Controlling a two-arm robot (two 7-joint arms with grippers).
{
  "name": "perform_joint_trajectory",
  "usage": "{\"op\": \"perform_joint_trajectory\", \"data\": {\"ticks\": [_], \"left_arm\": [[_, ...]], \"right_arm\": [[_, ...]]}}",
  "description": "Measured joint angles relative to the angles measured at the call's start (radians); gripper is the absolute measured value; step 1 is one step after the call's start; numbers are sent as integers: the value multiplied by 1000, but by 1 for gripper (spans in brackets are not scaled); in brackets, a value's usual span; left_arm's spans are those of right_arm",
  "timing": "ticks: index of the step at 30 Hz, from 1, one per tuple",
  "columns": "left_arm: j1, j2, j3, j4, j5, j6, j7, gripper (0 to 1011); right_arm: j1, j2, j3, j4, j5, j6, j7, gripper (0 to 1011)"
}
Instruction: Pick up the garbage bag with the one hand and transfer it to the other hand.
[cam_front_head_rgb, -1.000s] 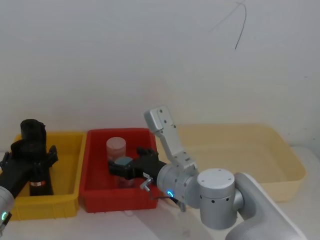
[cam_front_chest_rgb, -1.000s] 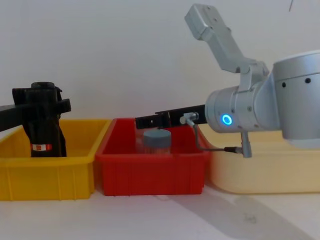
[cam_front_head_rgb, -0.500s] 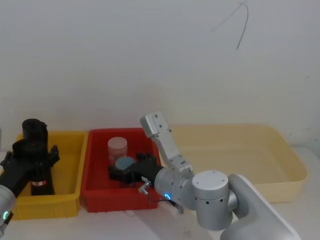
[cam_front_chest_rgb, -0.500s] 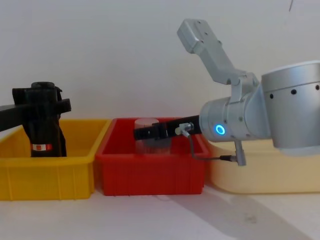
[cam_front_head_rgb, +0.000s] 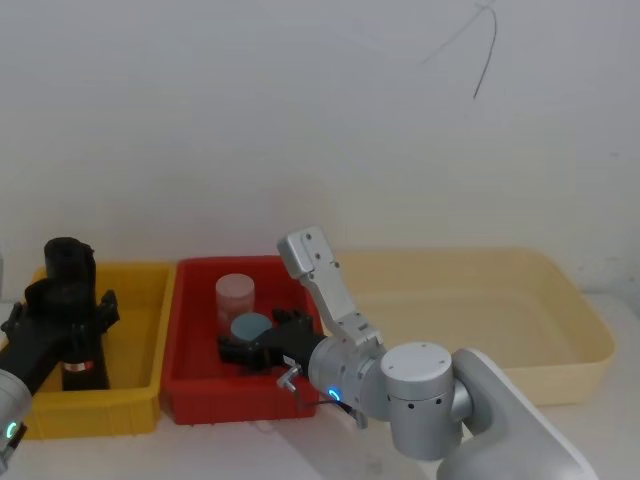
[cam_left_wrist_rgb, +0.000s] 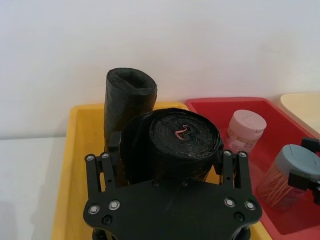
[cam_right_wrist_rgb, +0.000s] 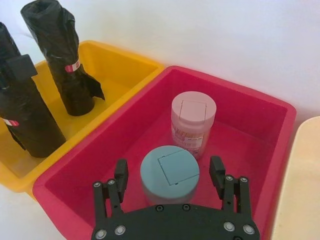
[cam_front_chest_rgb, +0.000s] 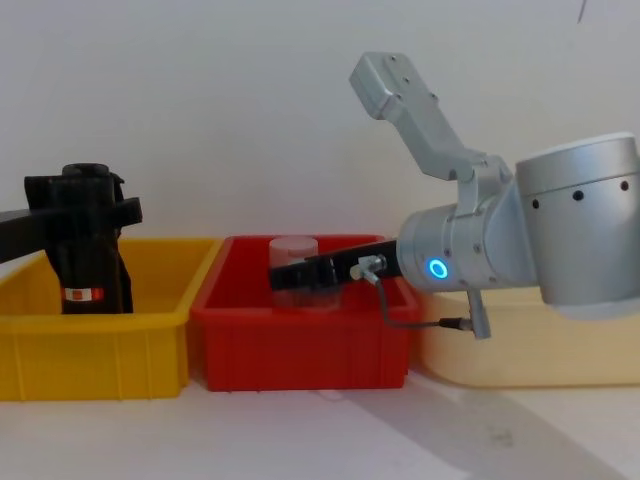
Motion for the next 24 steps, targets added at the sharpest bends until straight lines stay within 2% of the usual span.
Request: {"op": "perform_joint_trajectory", "data": {"ticks": [4, 8, 12, 15, 17, 20, 24], "left_arm": [[0, 0, 0, 0, 0, 0, 0, 1001], [0, 0, 0, 0, 0, 0, 0, 1001], [0, 0, 0, 0, 0, 0, 0, 1001], [0, 0, 0, 0, 0, 0, 0, 1001], [0, 0, 0, 0, 0, 0, 0, 1001], [0, 0, 0, 0, 0, 0, 0, 1001], [0, 0, 0, 0, 0, 0, 0, 1001]], "right_arm": [[2, -1, 0, 6, -3, -3, 1, 1001], [3, -2, 1, 10, -5, -5, 2, 955], [4, -2, 1, 14, -7, -7, 3, 840], [5, -3, 1, 16, -8, -7, 3, 790], [5, -3, 1, 17, -8, -8, 4, 690], [6, -3, 1, 18, -9, -8, 4, 646], [6, -4, 1, 20, -10, -9, 5, 646]]}}
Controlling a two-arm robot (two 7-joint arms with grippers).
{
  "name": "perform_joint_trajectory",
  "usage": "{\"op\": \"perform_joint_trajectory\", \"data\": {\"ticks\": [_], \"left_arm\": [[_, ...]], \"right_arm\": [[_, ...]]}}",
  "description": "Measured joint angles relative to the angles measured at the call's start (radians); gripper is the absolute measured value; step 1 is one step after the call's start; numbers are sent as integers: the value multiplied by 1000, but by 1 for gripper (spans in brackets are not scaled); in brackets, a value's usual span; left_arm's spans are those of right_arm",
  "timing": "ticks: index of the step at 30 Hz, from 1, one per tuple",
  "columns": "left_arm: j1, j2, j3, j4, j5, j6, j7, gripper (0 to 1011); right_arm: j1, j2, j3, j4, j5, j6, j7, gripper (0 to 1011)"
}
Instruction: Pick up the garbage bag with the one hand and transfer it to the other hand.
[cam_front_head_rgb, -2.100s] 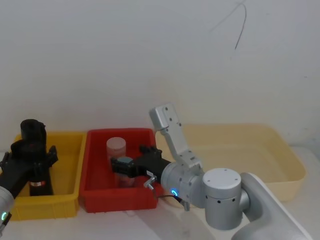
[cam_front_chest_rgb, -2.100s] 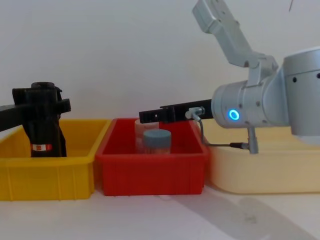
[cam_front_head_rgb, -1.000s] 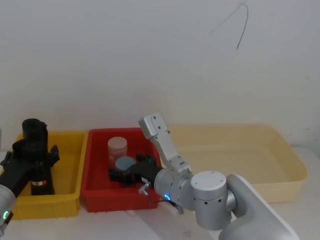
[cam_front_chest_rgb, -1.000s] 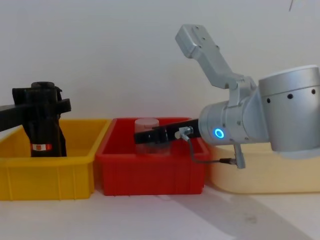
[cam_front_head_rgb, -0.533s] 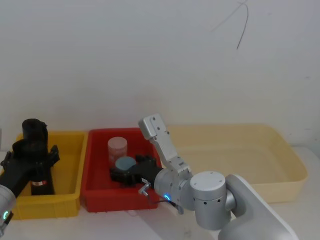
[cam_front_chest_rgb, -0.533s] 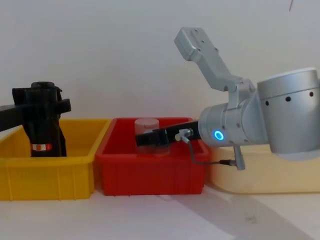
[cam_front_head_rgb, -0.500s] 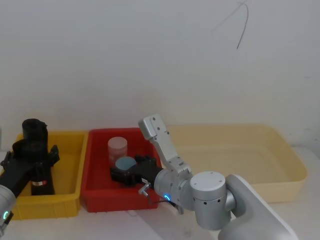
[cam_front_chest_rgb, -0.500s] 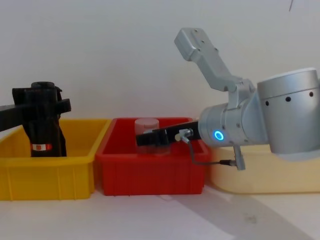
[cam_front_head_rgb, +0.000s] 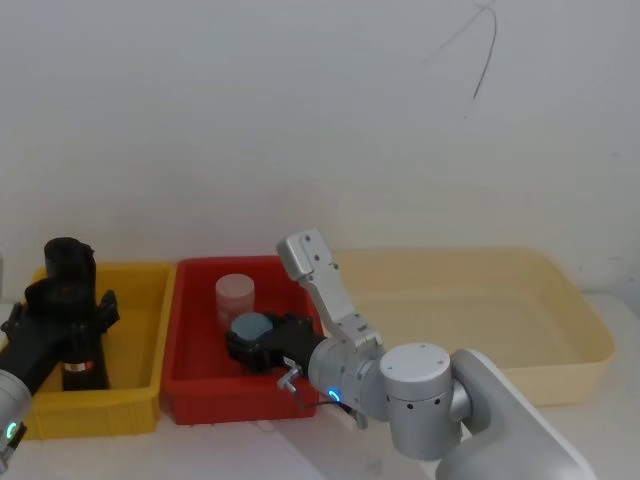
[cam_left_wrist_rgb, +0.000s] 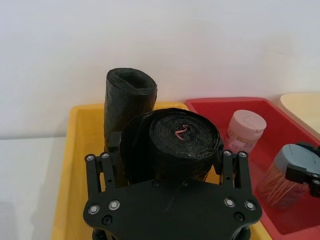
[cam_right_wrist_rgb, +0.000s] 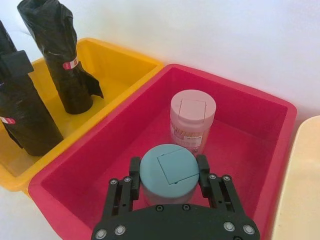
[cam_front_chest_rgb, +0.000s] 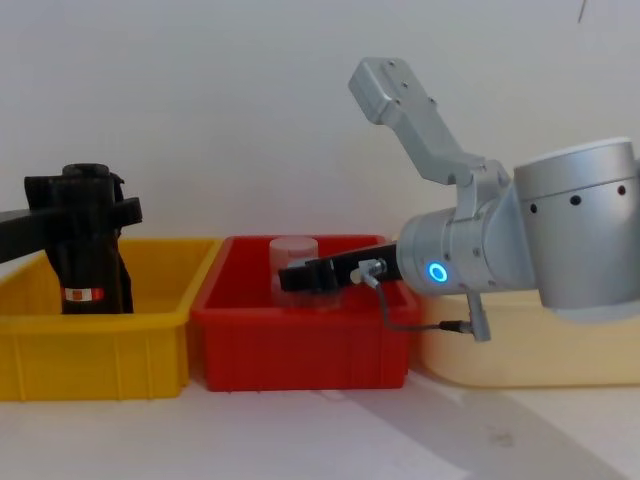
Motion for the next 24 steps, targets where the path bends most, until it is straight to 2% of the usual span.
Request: {"op": "perform_joint_trajectory", "data": {"ticks": [6, 8, 12, 14, 22, 24], "left_arm": [[0, 0, 0, 0, 0, 0, 0, 979], [0, 0, 0, 0, 0, 0, 0, 909], [0, 0, 0, 0, 0, 0, 0, 849], [0, 0, 0, 0, 0, 0, 0, 762], [0, 0, 0, 0, 0, 0, 0, 533], [0, 0, 0, 0, 0, 0, 0, 513]], "right_arm": [[0, 0, 0, 1, -1, -1, 0, 646], [1, 0, 0, 1, -1, -1, 0, 646], [1, 0, 0, 2, -1, -1, 0, 646], [1, 0, 0, 2, -1, -1, 0, 646], [1, 0, 0, 3, -1, -1, 0, 646], [1, 0, 0, 3, -1, -1, 0, 646]]}}
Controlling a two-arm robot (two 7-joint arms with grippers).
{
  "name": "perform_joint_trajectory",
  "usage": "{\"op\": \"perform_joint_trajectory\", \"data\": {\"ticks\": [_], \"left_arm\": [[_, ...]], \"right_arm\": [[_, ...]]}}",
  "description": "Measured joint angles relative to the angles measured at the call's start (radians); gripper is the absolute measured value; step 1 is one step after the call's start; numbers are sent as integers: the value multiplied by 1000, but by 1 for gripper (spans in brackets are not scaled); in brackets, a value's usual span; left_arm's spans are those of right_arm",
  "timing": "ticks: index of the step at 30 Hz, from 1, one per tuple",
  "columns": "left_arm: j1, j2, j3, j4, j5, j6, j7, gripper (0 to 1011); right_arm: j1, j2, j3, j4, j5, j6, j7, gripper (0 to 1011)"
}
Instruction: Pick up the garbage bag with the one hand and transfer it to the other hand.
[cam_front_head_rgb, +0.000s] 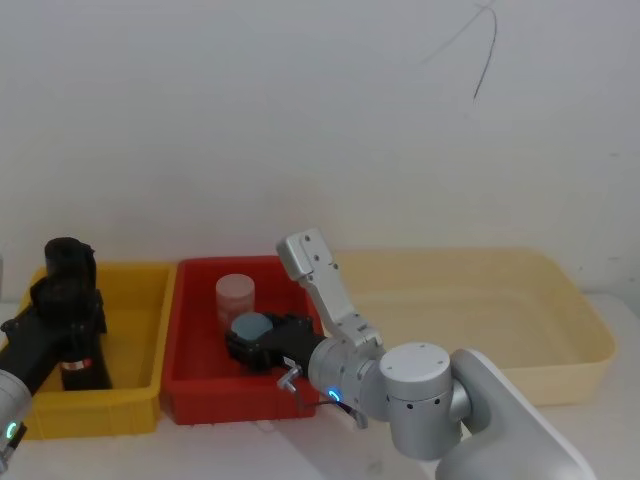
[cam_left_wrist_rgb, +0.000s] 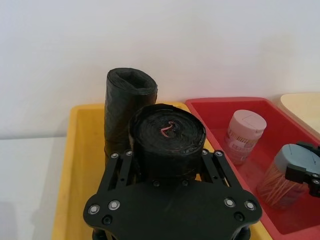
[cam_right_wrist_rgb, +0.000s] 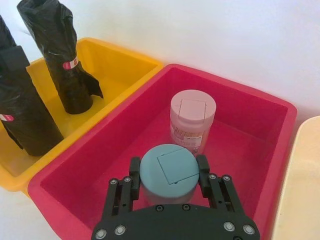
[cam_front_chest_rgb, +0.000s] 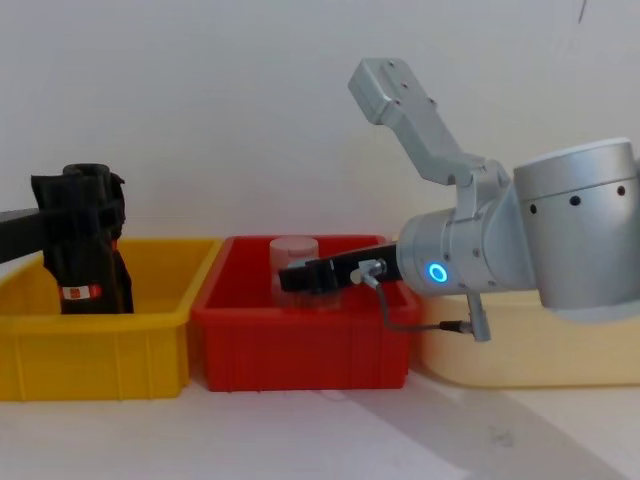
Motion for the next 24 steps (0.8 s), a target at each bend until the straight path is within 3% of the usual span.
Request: {"op": "perform_joint_trajectory", "data": {"ticks": [12, 24], "left_arm": [[0, 0, 0, 0, 0, 0, 0, 439], [-6, -1, 4, 0, 8, 4, -7, 435]], "right_arm": [[0, 0, 0, 0, 0, 0, 0, 646], [0, 0, 0, 0, 0, 0, 0, 646]]}}
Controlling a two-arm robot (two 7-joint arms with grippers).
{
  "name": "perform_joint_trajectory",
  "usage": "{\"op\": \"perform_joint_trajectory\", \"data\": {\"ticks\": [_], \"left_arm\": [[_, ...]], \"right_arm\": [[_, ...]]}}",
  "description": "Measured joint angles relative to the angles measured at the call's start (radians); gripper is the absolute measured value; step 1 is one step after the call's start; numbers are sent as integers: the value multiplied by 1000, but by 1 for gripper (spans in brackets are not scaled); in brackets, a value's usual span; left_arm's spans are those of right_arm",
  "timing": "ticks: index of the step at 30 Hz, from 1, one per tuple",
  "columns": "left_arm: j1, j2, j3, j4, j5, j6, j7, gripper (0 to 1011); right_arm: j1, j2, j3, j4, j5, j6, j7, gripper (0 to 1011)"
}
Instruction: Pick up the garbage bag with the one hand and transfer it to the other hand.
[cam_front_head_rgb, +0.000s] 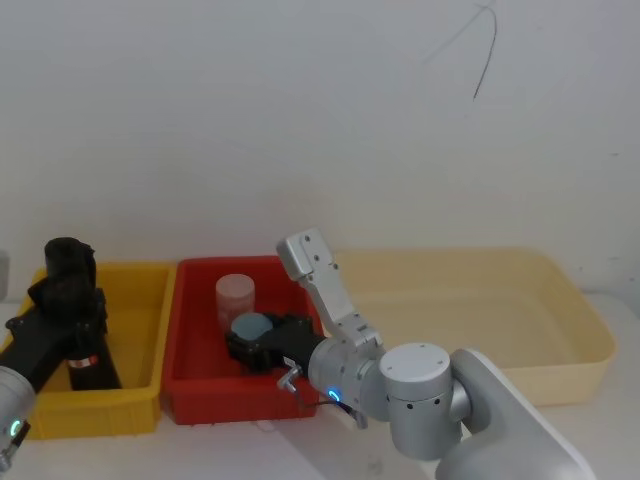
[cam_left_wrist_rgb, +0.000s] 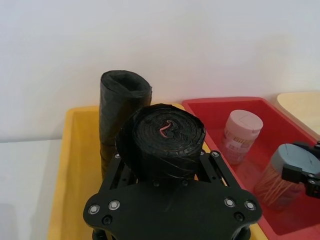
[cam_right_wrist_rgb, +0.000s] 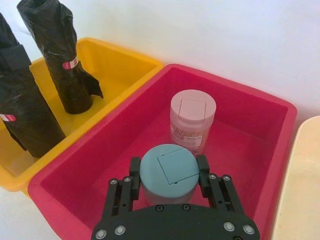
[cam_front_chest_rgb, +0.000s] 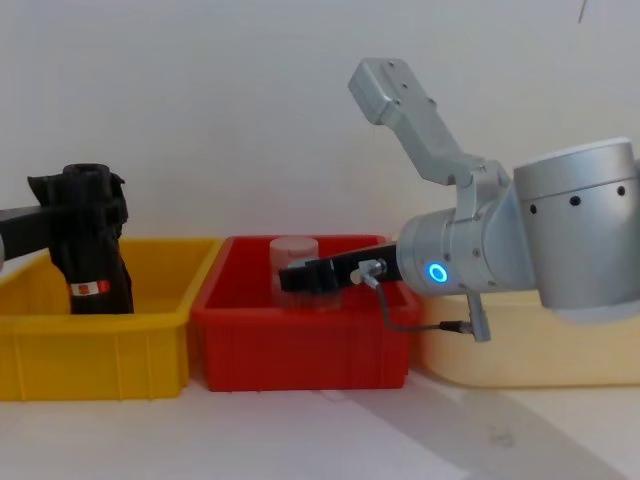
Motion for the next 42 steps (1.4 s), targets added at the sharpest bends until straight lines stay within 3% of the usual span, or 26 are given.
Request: {"op": "perform_joint_trajectory", "data": {"ticks": [12, 23, 29, 37, 42], "left_arm": [[-15, 12, 18, -36, 23, 45, -16, 434], [-69, 28, 36, -107, 39, 113, -46, 434], [-124, 30, 49, -113, 45, 113, -77, 434], [-228, 8, 67, -25, 36, 55, -141, 434], [-310, -20, 88, 87, 20, -10, -206, 434]], "right_arm": [[-10, 5, 15, -29, 12, 0, 12, 646], [-28, 19, 74, -149, 76, -3, 36, 646], [-30, 32, 118, -223, 105, -16, 37, 646], [-31, 51, 165, -290, 115, -38, 4, 646], [-37, 68, 194, -325, 112, -50, -32, 646]]}}
